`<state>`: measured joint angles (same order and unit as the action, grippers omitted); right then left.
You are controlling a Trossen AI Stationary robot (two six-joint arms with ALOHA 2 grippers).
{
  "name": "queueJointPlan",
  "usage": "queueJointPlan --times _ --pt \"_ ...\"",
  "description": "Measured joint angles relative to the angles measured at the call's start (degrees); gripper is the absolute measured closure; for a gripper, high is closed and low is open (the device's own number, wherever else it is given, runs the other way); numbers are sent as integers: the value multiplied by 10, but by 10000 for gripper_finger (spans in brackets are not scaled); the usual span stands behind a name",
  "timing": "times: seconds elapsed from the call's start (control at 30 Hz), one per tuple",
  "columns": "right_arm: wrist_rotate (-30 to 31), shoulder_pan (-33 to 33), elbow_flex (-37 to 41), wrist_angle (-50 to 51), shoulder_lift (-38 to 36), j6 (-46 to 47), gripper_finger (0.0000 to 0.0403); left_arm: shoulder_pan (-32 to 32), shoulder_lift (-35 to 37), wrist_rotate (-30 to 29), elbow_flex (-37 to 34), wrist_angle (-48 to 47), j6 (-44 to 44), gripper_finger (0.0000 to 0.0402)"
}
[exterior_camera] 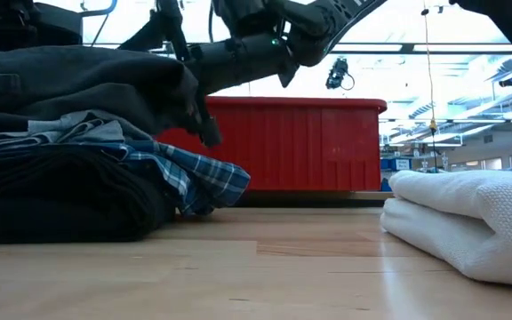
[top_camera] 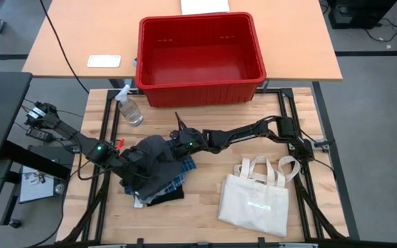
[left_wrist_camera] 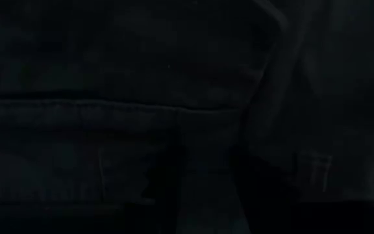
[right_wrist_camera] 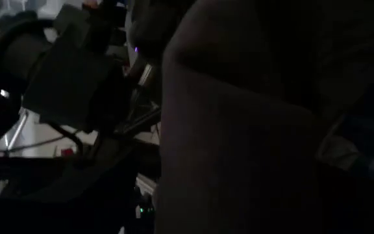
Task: Fold laundry
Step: Put the gray pants into the red bin
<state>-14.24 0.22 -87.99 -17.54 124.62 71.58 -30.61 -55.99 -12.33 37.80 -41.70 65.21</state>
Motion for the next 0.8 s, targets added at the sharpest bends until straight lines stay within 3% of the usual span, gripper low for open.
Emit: queueJointPlan --times 0.17,0.27,0.4,0.6,0.8 --pt "-7 -2 0 15 0 -37 56 0 0 -2 0 0 -3 258" --pt "-7 -2 0 14 0 -46 91 0 0 -3 0 1 -15 258" --pt "-6 -2 0 15 0 -47 173 0 0 -3 0 2 -18 258" --pt "-19 -7 0 17 0 -47 337 0 10 3 17 -13 -13 258" --pt "-50 -17 0 17 0 -38 350 0 28 -11 103 -97 -24 258"
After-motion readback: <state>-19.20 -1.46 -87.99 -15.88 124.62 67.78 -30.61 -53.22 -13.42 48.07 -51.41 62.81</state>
